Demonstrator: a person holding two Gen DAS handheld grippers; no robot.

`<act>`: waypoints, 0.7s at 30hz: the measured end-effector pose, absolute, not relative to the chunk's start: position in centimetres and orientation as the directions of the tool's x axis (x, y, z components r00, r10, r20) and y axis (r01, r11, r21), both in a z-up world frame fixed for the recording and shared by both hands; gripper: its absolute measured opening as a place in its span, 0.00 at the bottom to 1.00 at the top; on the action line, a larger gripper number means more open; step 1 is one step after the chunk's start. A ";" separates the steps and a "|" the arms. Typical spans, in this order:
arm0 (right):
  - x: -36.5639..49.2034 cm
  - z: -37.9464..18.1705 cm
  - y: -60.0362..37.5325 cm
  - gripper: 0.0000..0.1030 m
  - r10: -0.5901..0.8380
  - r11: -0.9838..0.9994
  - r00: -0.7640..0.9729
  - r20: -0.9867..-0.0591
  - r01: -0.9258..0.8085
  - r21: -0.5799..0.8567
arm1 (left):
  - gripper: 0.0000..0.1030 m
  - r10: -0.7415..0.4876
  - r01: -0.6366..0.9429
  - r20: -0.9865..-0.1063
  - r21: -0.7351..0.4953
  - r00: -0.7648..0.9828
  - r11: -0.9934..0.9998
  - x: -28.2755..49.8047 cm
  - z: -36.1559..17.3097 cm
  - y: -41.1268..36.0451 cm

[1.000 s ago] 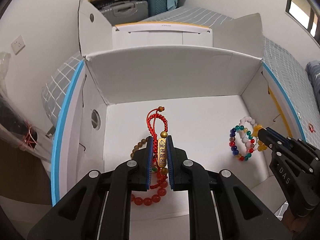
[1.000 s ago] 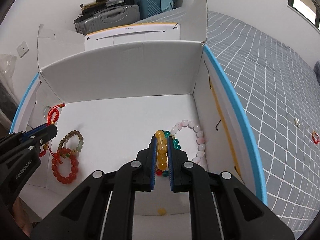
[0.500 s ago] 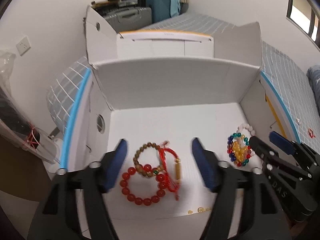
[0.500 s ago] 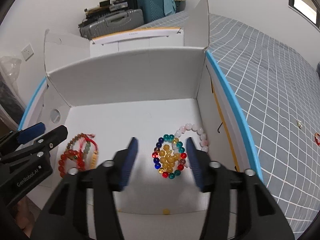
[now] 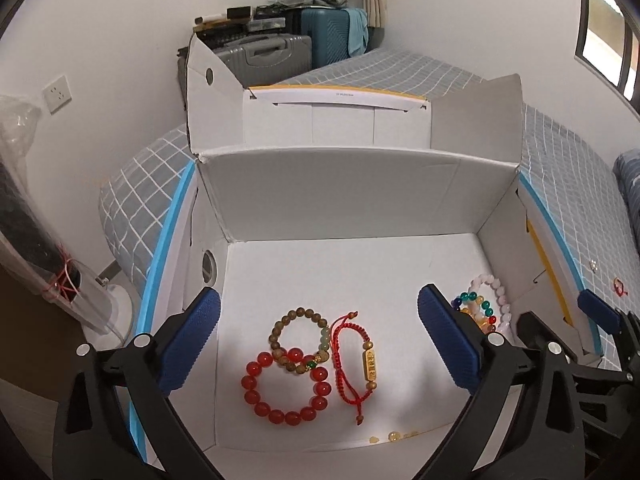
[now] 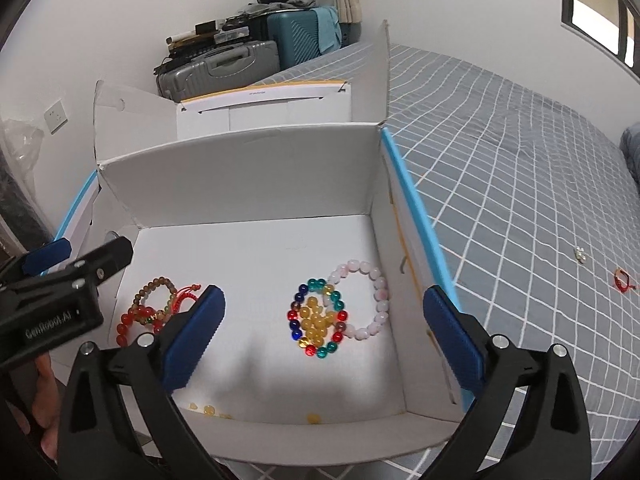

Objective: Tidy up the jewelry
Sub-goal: 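Withdraw both open tools from the box back over the bed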

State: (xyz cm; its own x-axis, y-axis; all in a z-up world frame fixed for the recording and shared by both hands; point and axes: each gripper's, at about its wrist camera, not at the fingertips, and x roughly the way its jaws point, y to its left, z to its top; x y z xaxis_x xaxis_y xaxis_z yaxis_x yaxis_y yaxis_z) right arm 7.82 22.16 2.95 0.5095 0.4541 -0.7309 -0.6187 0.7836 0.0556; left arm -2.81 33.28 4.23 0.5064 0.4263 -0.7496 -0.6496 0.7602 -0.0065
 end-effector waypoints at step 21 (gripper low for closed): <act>8.1 7.8 10.7 0.93 0.403 0.865 0.628 -0.665 -0.500 0.052 | 0.94 0.387 -0.540 -0.683 -0.013 0.619 0.842 -0.4 8.4 25.5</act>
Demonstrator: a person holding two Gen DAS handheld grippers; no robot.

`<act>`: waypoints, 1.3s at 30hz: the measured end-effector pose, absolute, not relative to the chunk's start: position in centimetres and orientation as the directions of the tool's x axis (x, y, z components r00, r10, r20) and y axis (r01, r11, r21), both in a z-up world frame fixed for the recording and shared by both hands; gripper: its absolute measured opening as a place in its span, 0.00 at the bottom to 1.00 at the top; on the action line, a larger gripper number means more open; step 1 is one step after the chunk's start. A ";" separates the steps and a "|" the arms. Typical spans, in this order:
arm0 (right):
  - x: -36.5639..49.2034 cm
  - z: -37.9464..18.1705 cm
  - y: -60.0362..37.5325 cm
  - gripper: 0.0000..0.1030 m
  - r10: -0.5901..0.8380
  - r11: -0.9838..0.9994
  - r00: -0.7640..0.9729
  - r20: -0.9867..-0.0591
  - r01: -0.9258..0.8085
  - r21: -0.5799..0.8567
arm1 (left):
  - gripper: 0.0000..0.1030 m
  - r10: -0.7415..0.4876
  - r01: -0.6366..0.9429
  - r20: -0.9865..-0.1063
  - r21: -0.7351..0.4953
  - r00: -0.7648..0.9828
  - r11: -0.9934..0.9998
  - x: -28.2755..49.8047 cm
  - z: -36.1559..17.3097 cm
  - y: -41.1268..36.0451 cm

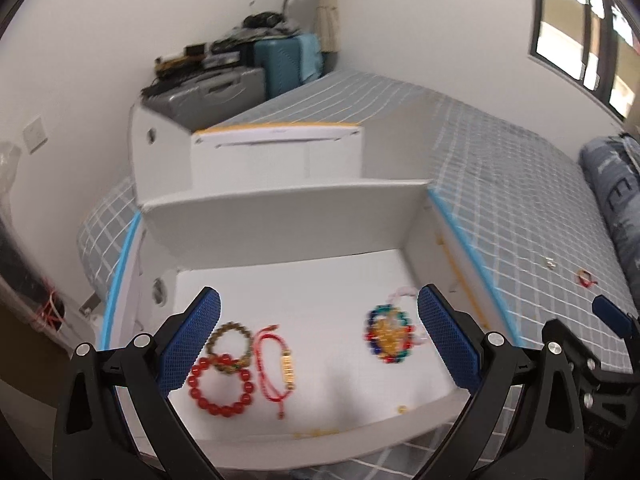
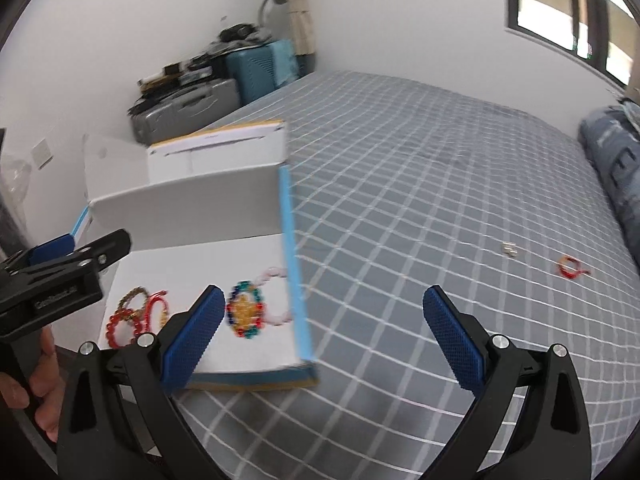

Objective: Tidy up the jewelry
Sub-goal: 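Withdraw both open tools from the box back over the bed, then grasp the pearl earrings with left tool while right tool grasps red cord bracelet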

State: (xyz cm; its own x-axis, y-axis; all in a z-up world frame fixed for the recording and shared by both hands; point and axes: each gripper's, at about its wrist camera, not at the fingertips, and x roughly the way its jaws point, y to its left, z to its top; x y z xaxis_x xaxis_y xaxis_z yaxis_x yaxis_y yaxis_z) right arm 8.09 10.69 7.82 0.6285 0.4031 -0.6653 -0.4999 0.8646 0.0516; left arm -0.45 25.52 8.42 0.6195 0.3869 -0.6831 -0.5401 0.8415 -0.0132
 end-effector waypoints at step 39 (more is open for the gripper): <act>36.3 -4.7 -17.5 0.93 0.031 0.999 0.627 -0.778 0.007 0.046 | 0.94 0.086 -0.105 -0.791 0.027 0.606 0.994 34.3 -4.8 -0.1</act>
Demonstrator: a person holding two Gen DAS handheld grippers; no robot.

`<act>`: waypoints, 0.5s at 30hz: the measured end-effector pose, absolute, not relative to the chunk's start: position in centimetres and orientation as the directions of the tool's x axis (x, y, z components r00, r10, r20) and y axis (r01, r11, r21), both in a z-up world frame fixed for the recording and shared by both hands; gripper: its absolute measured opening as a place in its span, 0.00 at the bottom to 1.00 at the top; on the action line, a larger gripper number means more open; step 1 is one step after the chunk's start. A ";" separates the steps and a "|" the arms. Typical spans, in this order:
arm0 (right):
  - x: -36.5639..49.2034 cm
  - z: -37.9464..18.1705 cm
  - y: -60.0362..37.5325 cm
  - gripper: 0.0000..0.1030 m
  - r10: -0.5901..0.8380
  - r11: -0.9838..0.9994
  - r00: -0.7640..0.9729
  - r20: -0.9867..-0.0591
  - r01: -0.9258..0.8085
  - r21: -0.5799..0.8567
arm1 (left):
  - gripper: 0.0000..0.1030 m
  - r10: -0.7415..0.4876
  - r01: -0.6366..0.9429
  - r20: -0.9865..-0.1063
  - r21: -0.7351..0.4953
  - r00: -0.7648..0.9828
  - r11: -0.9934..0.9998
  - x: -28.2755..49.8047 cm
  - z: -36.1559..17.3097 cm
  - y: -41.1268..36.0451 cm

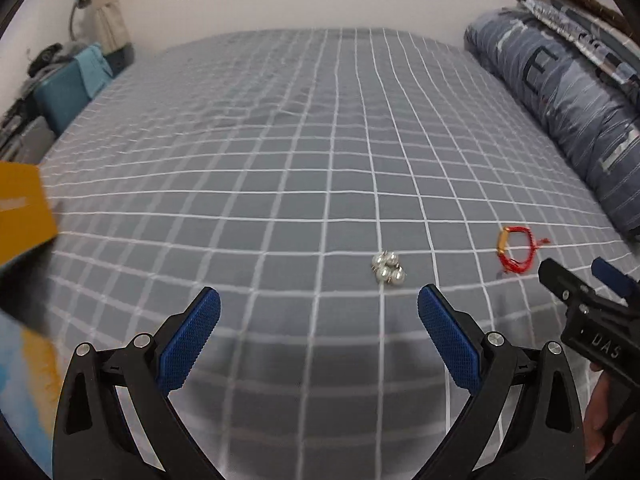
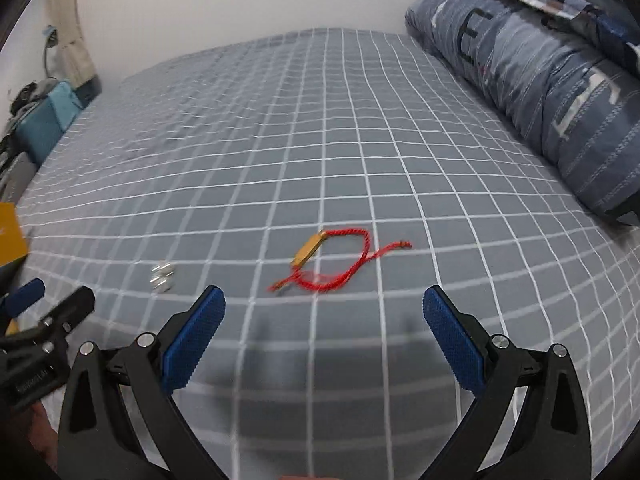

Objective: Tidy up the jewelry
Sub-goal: 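Grasp the pearl earrings with left tool while right tool grasps red cord bracelet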

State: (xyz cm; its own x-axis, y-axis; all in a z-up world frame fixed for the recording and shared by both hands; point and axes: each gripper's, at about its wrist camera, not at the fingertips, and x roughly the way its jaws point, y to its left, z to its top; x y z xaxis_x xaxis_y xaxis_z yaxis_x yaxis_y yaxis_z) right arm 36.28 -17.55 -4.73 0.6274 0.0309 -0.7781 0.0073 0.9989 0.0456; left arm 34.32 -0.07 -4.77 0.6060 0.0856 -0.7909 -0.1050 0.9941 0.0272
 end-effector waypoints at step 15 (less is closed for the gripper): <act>41.9 -9.9 -18.7 0.93 0.059 0.994 0.568 -0.821 0.041 0.099 | 0.94 0.051 -0.064 -0.815 0.016 0.577 0.998 40.0 -10.3 -1.3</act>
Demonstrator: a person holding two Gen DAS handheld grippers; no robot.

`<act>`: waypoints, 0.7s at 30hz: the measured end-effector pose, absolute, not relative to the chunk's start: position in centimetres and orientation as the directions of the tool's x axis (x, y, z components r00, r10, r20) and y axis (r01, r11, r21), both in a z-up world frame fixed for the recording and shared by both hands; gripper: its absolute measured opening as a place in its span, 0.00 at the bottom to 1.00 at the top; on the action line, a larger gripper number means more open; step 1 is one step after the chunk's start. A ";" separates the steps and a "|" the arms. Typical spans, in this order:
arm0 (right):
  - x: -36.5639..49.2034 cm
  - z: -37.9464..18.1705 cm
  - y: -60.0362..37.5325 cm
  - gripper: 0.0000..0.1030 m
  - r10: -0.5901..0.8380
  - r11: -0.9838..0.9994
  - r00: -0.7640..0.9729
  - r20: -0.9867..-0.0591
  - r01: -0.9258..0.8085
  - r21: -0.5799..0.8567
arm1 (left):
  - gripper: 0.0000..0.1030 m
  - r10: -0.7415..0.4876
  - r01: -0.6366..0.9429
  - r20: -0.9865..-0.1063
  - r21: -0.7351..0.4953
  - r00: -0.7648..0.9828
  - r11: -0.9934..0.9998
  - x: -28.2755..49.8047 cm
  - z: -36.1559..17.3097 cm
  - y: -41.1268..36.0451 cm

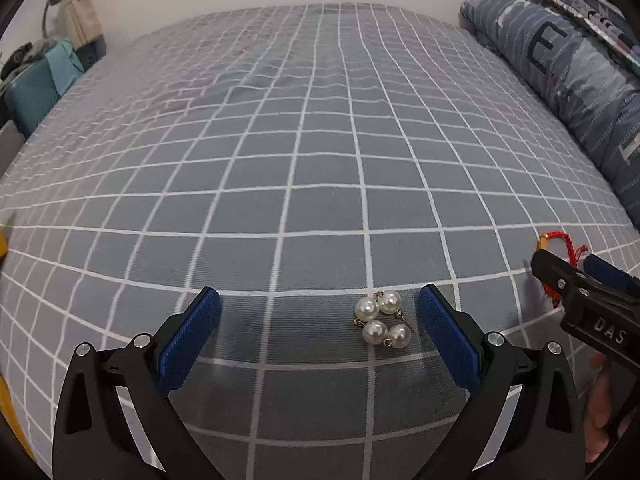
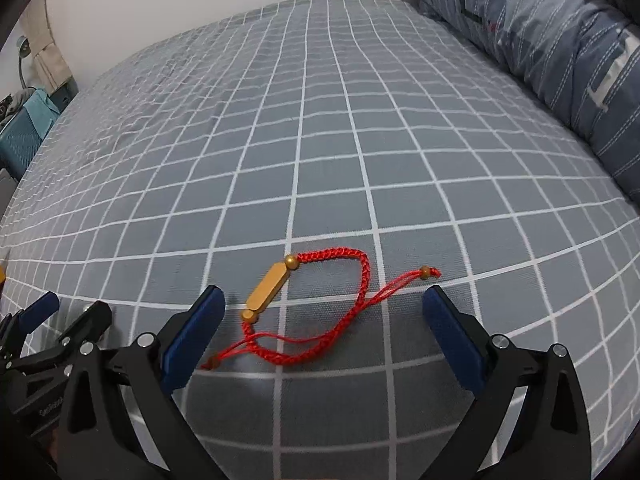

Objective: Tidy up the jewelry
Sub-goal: 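Grasp the pearl earrings with left tool while right tool grasps red cord bracelet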

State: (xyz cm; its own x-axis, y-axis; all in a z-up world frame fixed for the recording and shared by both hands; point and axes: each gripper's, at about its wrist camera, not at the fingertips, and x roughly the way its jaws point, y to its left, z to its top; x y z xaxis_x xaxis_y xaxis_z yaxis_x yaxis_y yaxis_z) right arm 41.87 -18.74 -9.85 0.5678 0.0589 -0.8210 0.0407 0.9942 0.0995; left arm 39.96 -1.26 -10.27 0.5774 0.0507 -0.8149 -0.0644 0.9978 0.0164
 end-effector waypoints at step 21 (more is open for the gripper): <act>41.4 -9.6 -19.3 0.08 -0.006 0.997 0.582 -0.813 0.064 0.038 | 0.22 0.033 -0.071 -0.829 -0.008 0.558 0.997 38.7 -9.8 -0.6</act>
